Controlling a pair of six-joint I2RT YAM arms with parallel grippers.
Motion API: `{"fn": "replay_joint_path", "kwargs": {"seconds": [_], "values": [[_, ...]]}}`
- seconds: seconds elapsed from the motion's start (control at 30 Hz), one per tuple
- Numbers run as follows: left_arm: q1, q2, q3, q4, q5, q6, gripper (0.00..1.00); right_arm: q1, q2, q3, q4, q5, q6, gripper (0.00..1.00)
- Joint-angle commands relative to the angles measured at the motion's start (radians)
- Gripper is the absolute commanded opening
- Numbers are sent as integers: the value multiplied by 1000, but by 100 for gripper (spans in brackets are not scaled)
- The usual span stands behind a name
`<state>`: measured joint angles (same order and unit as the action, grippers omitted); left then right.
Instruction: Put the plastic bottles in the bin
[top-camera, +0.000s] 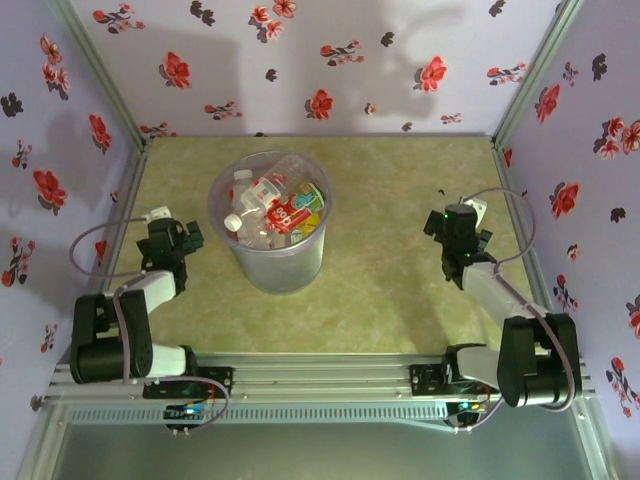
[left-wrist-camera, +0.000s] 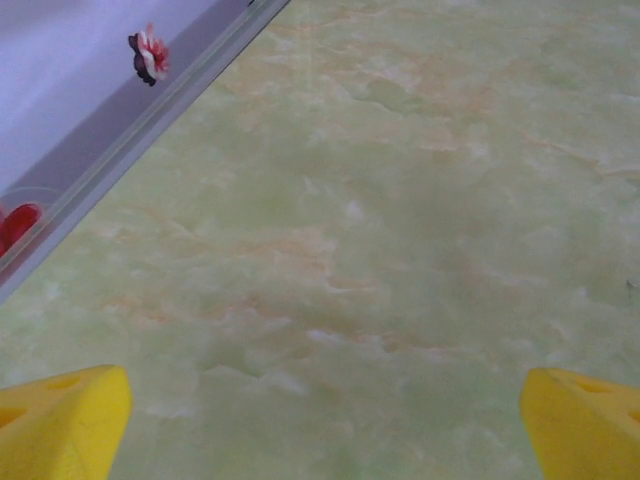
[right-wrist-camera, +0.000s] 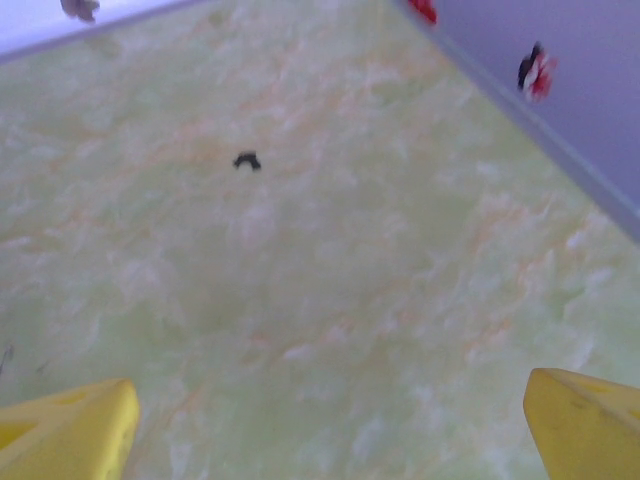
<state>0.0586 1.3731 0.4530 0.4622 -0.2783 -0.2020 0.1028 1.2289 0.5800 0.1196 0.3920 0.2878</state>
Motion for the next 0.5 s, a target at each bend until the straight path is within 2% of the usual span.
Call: {"fn": "replay_joint_path", "kwargs": {"seconds": [0.0,0.23,0.37,0.4,0.47], "values": [[3,40,7,166,21,34,100,6,51,-56,171,113,-117,99],[-29,81,-6,245,23,84,100,12,155,-170,547,158,-198,99],[-72,172,-71,460,21,147,100,19,272,-234,826,129,-232,99],[-87,165,-65,430,19,157,100,23,292,-241,866,137,-244,99],[-87,174,-74,464,15,160,100,21,239,-236,764,122,-205,99]]}}
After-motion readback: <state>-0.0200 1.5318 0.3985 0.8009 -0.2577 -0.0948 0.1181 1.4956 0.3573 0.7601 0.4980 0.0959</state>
